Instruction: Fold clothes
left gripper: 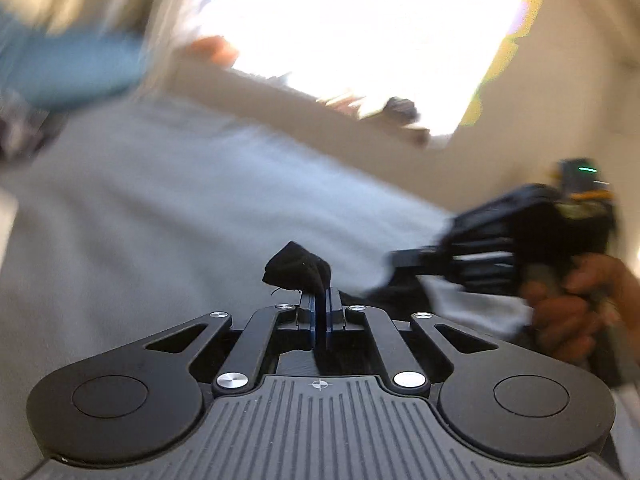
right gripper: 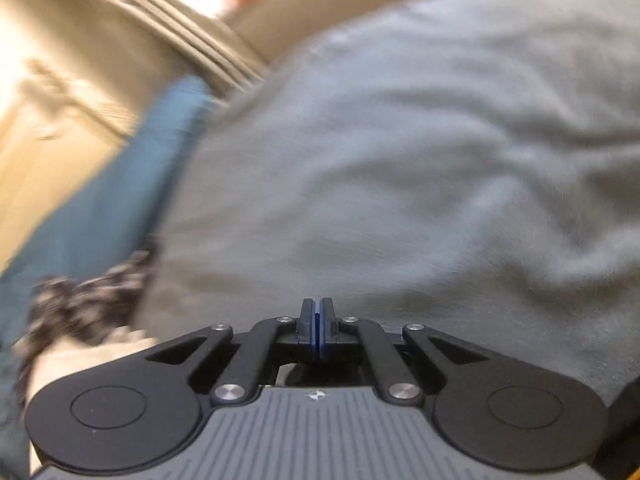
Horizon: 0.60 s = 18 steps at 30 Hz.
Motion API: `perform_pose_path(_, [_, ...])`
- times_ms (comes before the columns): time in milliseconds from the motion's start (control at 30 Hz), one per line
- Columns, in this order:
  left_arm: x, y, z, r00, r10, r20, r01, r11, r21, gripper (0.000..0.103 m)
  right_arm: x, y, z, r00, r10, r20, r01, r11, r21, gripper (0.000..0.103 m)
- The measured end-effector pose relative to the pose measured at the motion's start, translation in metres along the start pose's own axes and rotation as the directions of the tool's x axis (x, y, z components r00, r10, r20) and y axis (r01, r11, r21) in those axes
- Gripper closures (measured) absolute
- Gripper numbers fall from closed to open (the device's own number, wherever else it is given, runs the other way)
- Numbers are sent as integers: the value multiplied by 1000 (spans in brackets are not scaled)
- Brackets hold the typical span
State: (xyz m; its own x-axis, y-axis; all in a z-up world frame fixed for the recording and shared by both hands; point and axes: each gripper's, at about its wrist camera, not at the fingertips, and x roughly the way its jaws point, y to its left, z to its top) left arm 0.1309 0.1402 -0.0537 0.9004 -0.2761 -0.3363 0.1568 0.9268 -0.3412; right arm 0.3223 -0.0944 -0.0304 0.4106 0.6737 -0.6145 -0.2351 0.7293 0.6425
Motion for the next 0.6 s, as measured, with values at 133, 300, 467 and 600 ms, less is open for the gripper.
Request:
perform_pose_path(133, [-28,-39,-18,980,-188,-63,196,964,182,101,-58,-19,-29,999,-4,45,2,1000,28,102])
perform_pose_path(300, [-40,-68,-54,933,-289,-215,348,875,336,100,-100,-58,-62,987,-158,17,157,986,51,102])
perform_pose_path(467, [-43,-83,-77,924,-242,-296,354,832,426,99,-117,-66,-75,946,-324,-13,324,946,17,101])
perform_pose_path(600, [-44,-89,-80,927,-221,-303,345,820,457,98,-121,-32,-63,960,-280,20,280,958,-57,97])
